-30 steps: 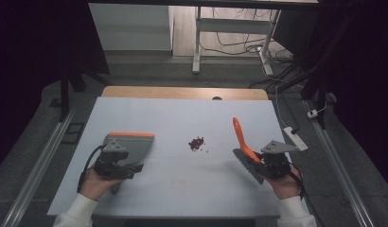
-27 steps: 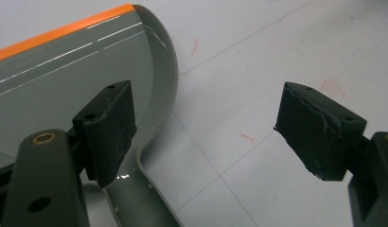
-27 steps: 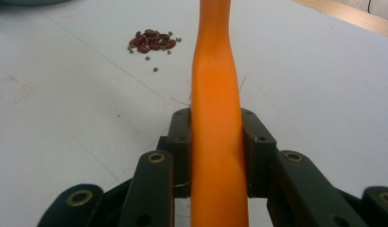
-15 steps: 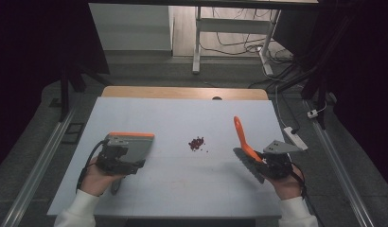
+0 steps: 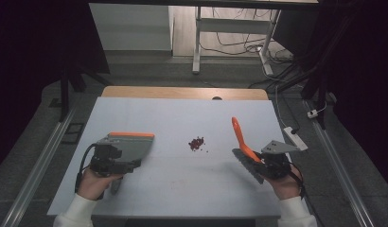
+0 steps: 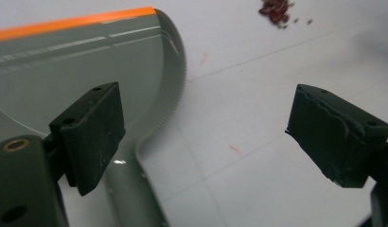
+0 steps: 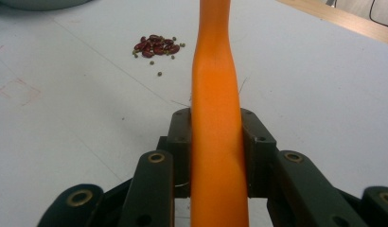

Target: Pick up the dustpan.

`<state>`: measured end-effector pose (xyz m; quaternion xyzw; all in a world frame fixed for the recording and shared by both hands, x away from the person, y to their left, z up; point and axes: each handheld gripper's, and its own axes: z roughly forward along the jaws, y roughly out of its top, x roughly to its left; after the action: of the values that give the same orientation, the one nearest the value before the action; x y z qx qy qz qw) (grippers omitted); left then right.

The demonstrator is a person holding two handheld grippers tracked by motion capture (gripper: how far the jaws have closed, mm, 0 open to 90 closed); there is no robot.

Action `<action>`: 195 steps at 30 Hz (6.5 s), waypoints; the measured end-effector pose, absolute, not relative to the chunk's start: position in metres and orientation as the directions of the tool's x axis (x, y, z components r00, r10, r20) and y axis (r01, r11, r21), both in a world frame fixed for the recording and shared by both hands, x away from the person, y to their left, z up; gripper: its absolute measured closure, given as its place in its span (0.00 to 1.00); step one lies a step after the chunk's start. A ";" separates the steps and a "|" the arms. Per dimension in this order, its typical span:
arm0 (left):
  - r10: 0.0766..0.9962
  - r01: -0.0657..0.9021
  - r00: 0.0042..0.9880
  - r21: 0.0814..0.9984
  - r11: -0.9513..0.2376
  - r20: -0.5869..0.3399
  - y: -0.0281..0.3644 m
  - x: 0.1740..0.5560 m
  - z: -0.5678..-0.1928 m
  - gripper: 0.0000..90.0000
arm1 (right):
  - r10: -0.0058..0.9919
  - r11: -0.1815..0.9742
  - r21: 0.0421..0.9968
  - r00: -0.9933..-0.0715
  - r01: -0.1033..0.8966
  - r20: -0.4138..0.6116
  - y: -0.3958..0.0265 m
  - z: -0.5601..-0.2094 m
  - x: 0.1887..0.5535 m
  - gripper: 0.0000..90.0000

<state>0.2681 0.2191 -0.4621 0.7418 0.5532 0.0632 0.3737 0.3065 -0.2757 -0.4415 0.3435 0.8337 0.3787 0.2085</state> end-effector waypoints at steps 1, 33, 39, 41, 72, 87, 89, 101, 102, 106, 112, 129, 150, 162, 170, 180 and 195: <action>0.867 0.781 0.371 0.617 -0.097 -0.333 0.221 0.267 -0.464 0.13 | 0.727 0.483 0.772 -0.681 0.413 -0.091 -0.275 -0.442 0.306 0.78; 0.955 0.878 0.202 0.472 -0.078 -0.218 0.234 0.270 -0.499 0.18 | 0.712 0.495 0.768 -0.696 0.406 -0.091 -0.270 -0.443 0.305 0.78; 0.960 0.890 0.181 0.450 -0.066 -0.215 0.235 0.274 -0.509 0.18 | 0.713 0.495 0.767 -0.695 0.408 -0.090 -0.270 -0.444 0.306 0.78; 0.962 0.891 0.161 0.451 -0.047 -0.218 0.234 0.275 -0.512 0.18 | 0.714 0.495 0.767 -0.695 0.409 -0.090 -0.270 -0.444 0.306 0.78; 0.959 0.886 0.130 0.464 0.002 -0.253 0.233 0.281 -0.525 0.52 | 0.718 0.493 0.768 -0.689 0.409 -0.094 -0.270 -0.444 0.306 0.78; 0.950 0.885 0.122 0.465 0.027 -0.287 0.237 0.281 -0.525 0.67 | 0.719 0.493 0.768 -0.689 0.409 -0.095 -0.271 -0.443 0.306 0.78; 0.949 0.885 0.123 0.465 0.028 -0.291 0.238 0.281 -0.525 0.68 | 0.718 0.494 0.767 -0.689 0.409 -0.095 -0.271 -0.444 0.306 0.78; 0.942 0.869 0.150 0.494 0.019 -0.301 0.244 0.280 -0.526 0.68 | 0.718 0.496 0.765 -0.689 0.412 -0.094 -0.270 -0.444 0.306 0.78; 0.940 0.867 0.157 0.498 0.016 -0.303 0.244 0.280 -0.527 0.68 | 0.719 0.495 0.765 -0.689 0.412 -0.094 -0.270 -0.444 0.306 0.78; 0.936 0.861 0.175 0.509 0.005 -0.305 0.244 0.280 -0.527 0.68 | 0.719 0.496 0.764 -0.689 0.412 -0.095 -0.270 -0.444 0.306 0.78; 0.932 0.846 0.189 0.533 0.006 -0.310 0.248 0.279 -0.526 0.68 | 0.717 0.497 0.765 -0.690 0.409 -0.096 -0.270 -0.444 0.306 0.78; 0.901 0.786 0.289 0.618 -0.030 -0.324 0.259 0.277 -0.520 0.68 | 0.731 0.477 0.773 -0.678 0.419 -0.084 -0.273 -0.443 0.308 0.78; 0.893 0.739 0.335 0.672 -0.051 -0.301 0.263 0.268 -0.513 0.68 | 0.774 0.401 0.813 -0.631 0.423 -0.053 -0.284 -0.429 0.305 0.78; 0.854 0.693 0.428 0.714 -0.100 -0.296 0.262 0.275 -0.510 0.68 | 0.762 0.412 0.811 -0.646 0.415 -0.057 -0.271 -0.429 0.308 0.78; 0.803 0.637 0.534 0.751 -0.174 -0.267 0.256 0.288 -0.504 0.68 | 0.756 0.408 0.817 -0.652 0.407 -0.053 -0.269 -0.428 0.306 0.78; 0.743 0.590 0.621 0.772 -0.236 -0.248 0.248 0.299 -0.498 0.68 | 0.753 0.399 0.821 -0.657 0.409 -0.038 -0.267 -0.428 0.311 0.78; 0.663 0.544 0.720 0.760 -0.356 -0.205 0.233 0.324 -0.496 0.68 | 0.746 0.402 0.821 -0.665 0.406 -0.036 -0.235 -0.423 0.337 0.78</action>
<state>0.3244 0.2334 -0.4965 0.8207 0.3675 0.0687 0.4321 0.3373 -0.2351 -0.4230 0.3547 0.8118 0.4165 0.2043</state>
